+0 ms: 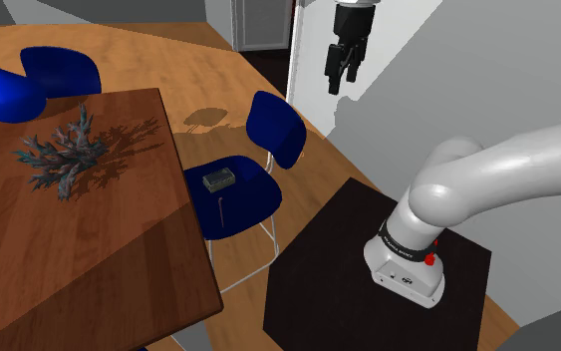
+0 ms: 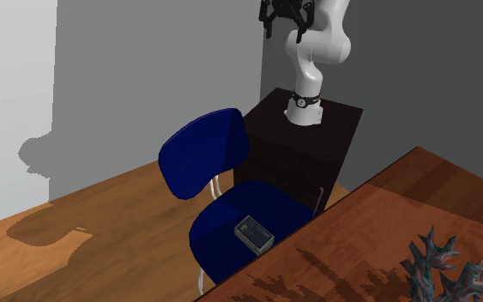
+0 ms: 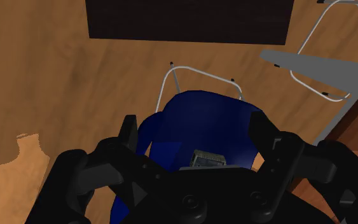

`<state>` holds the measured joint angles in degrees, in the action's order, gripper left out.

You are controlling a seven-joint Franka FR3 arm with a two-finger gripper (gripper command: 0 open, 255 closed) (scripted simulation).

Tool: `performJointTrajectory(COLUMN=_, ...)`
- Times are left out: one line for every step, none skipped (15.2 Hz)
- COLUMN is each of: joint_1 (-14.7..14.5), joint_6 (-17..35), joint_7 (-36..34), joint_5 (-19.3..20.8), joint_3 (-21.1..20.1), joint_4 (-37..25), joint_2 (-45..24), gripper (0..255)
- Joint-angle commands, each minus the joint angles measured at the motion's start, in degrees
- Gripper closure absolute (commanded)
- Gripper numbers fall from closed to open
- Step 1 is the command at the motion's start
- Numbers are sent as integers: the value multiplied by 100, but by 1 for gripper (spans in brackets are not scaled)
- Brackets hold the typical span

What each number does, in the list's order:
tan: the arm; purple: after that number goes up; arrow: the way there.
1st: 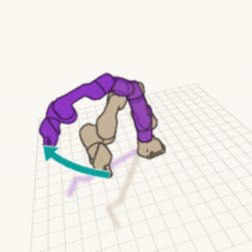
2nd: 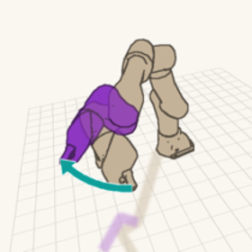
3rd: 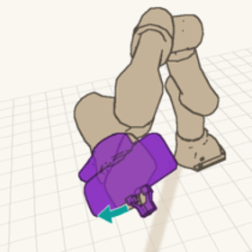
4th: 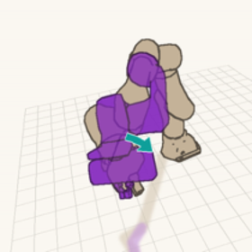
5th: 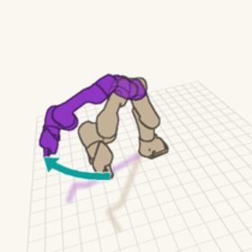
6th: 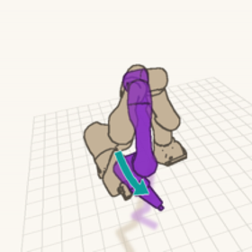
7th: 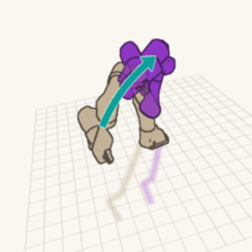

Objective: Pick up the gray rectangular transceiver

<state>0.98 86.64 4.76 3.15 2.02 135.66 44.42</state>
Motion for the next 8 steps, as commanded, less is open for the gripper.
performJointTrajectory(joint_1=0, joint_6=0, joint_7=0, joint_5=0, joint_3=0, joint_4=0, joint_2=0, gripper=0)
performJointTrajectory(joint_1=-31, joint_6=204, joint_7=72, joint_5=10, joint_3=21, joint_4=72, joint_2=-124, gripper=0)
performJointTrajectory(joint_1=-62, joint_6=408, joint_7=143, joint_5=20, joint_3=41, joint_4=135, joint_2=-256, gripper=0)
performJointTrajectory(joint_1=-93, joint_6=611, joint_7=214, joint_5=28, joint_3=60, joint_4=191, joint_2=-395, gripper=0)
performJointTrajectory(joint_1=-124, joint_6=813, joint_7=285, joint_5=34, joint_3=79, joint_4=239, joint_2=-542, gripper=0)
performJointTrajectory(joint_1=-156, joint_6=1014, joint_7=356, joint_5=40, joint_3=97, joint_4=279, joint_2=-695, gripper=0)
performJointTrajectory(joint_1=-187, joint_6=1214, joint_7=427, joint_5=44, joint_3=113, joint_4=311, joint_2=-855, gripper=0)
performJointTrajectory(joint_1=-218, joint_6=1413, joint_7=497, joint_5=47, joint_3=129, joint_4=335, joint_2=-1021, gripper=0)
